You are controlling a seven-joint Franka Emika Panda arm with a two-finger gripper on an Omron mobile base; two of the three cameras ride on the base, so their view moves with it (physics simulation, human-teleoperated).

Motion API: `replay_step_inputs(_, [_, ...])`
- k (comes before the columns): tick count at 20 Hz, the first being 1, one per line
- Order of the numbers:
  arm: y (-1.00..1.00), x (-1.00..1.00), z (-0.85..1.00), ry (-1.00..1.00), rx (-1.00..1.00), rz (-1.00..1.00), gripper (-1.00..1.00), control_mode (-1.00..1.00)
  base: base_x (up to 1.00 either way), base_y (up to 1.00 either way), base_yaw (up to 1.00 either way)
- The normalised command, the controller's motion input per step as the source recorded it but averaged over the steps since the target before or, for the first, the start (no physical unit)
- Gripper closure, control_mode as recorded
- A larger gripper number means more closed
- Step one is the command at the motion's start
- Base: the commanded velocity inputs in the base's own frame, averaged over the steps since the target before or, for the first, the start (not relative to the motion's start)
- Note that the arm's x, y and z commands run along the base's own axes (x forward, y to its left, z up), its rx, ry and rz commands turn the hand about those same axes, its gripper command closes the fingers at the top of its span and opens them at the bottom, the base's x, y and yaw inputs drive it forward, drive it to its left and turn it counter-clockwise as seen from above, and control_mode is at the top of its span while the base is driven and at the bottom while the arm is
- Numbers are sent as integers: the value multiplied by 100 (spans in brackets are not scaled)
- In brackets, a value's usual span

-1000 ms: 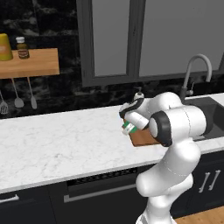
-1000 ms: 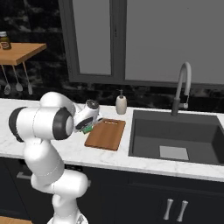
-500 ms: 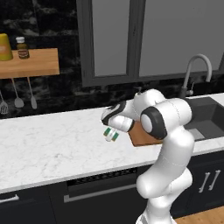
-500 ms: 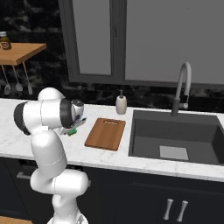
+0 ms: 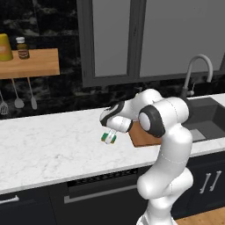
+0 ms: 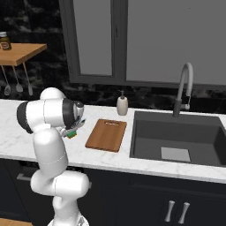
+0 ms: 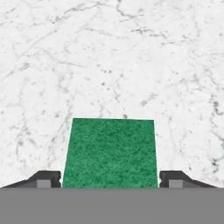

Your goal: Pick up the sponge from the counter and clean the cutting board by briefly scrubbing or pressing down on the cutting board. Once finished, release the sponge.

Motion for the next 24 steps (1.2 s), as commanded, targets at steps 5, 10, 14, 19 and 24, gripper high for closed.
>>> replay_step_inputs(5, [0, -8, 9, -2, 0, 5, -100, -100, 0, 0, 0])
replay_step_inputs(10, [0, -56, 82, -8, 8, 4, -100, -100, 0, 0, 0])
replay_step_inputs(14, [0, -69, 100, 0, 28, 0, -100, -100, 0, 0, 0])
replay_step_inputs(19, [0, -90, 97, 2, 23, -2, -100, -100, 0, 0, 0])
replay_step_inputs(24, [-5, -100, 88, 8, 17, -5, -100, -100, 0, 0, 0])
